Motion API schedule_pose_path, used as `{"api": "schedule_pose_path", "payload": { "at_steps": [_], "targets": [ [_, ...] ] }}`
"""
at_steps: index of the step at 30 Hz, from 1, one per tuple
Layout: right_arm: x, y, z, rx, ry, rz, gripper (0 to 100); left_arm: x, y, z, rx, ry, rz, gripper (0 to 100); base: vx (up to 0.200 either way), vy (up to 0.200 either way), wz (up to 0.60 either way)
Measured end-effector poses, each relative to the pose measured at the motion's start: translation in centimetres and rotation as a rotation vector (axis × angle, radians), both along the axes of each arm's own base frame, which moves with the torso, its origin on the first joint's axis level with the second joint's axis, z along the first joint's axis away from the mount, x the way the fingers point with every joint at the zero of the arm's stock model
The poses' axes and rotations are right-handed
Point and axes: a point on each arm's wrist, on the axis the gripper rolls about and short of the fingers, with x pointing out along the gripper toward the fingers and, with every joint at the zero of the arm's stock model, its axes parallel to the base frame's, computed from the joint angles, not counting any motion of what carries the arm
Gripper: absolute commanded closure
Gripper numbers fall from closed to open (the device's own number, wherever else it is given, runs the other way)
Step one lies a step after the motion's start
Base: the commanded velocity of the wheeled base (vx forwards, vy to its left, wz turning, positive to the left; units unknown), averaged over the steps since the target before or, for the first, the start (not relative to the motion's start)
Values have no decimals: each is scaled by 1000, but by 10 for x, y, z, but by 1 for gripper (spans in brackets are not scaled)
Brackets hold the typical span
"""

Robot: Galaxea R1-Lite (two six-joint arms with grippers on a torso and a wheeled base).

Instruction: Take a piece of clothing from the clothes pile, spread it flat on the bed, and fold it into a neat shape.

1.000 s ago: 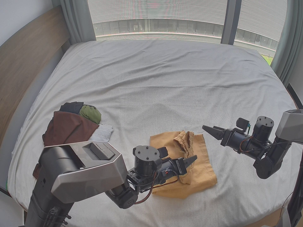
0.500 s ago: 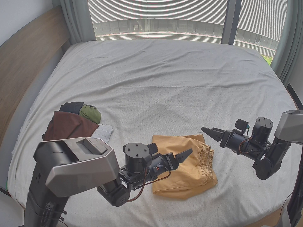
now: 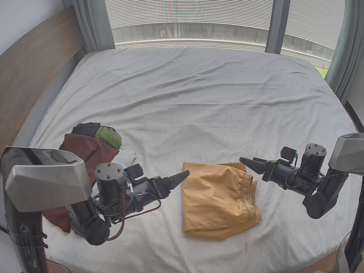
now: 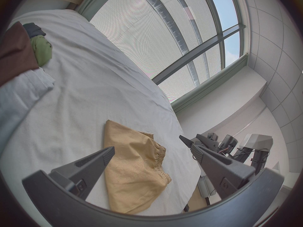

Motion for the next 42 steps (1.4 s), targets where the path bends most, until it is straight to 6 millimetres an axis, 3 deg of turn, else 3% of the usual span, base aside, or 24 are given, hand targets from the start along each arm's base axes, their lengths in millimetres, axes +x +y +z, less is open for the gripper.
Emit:
{"api": "schedule_pose_path", "payload": {
  "at_steps": [7,15,20,26,35,42],
  "targets": [
    [-4,5,-2,-4,11,13,0,-20,49,24,-2,4,-8,0,0,0,0],
    [-8,7,-4,-11,26,21,0,-42,104,32,77,-21,42,0,0,0,0],
    [-13,7,-6,-16,40,27,0,-56,128,39,132,-80,51,0,0,0,0],
    [-19,5,-11,-43,60,27,0,-68,141,40,179,-108,47,0,0,0,0],
    [-22,-12,-26,-109,88,-9,0,-70,153,26,318,-151,42,0,0,0,0],
    [-21,-20,-38,-128,123,-31,0,-73,160,19,315,-120,33,0,0,0,0]
  ]
}}
